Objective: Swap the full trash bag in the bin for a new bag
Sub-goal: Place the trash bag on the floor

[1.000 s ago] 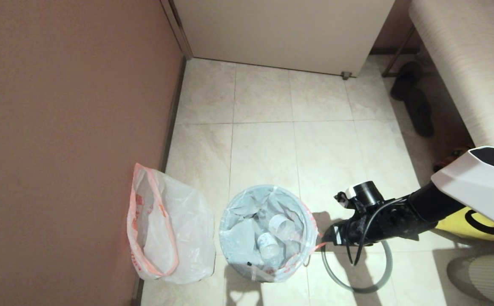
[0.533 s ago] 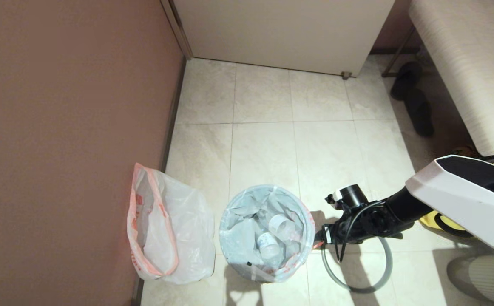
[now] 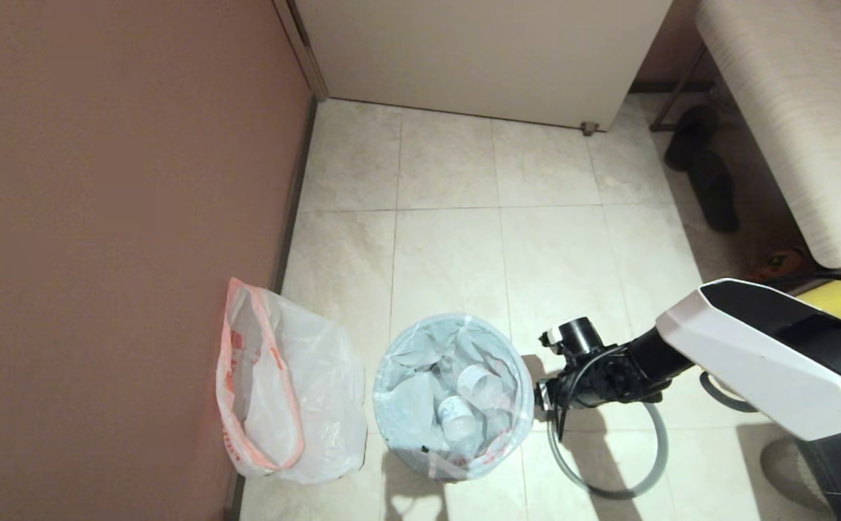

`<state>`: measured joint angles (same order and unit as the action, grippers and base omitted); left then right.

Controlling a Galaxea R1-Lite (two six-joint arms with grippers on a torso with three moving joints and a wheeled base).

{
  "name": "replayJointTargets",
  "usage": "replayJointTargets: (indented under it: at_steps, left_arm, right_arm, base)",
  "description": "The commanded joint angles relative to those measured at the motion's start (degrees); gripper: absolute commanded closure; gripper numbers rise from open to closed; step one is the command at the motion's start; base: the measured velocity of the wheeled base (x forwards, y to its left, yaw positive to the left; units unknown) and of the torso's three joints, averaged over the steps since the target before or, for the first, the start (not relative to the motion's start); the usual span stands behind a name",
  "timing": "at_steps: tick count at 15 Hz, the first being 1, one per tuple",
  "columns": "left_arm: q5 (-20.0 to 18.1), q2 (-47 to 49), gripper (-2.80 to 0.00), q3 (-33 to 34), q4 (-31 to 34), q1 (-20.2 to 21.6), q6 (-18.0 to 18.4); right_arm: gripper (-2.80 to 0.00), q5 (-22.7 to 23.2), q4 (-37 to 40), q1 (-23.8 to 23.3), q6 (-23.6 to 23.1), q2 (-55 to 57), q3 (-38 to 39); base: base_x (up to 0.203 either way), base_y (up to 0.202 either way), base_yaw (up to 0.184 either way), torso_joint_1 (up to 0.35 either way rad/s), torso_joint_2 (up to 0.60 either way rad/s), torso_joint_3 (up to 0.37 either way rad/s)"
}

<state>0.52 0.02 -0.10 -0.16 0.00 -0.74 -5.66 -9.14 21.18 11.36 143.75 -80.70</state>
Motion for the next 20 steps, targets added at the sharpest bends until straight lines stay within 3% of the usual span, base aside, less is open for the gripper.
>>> replayJointTargets:
  at_steps: [1, 4, 10, 11, 20]
  left_arm:
    - [0.0, -0.02, 0.0, 0.01, -0.02, 0.0, -0.05]
    - [0.0, -0.02, 0.0, 0.01, -0.02, 0.0, -0.05]
    - [0.0, -0.02, 0.0, 0.01, -0.02, 0.0, -0.05]
    - [0.0, -0.02, 0.0, 0.01, -0.02, 0.0, -0.05]
    - [0.0, -0.02, 0.0, 0.01, -0.02, 0.0, -0.05]
  right_arm:
    - [-2.8, -5.04, 0.07, 0.9, -0.79, 3.39, -3.0]
    - [-2.8, -6.57, 0.71, 1.16, -1.38, 6.03, -7.57]
    - [-2.8, -23.96, 0.11, 2.09, -2.65, 6.1, -8.07]
    - [0.0, -24.08, 0.41, 2.54, -2.63, 4.82, -7.6]
    - [0.0, -23.4, 8.43, 6.21, -2.37, -14.45, 5.41]
  base:
    - [0.0, 0.0, 0.0, 0.0, 0.0, 0.0]
    - [0.0, 0.0, 0.0, 0.0, 0.0, 0.0]
    - [0.0, 0.0, 0.0, 0.0, 0.0, 0.0]
    - [0.0, 0.0, 0.0, 0.0, 0.0, 0.0]
    - [0.0, 0.0, 0.0, 0.0, 0.0, 0.0]
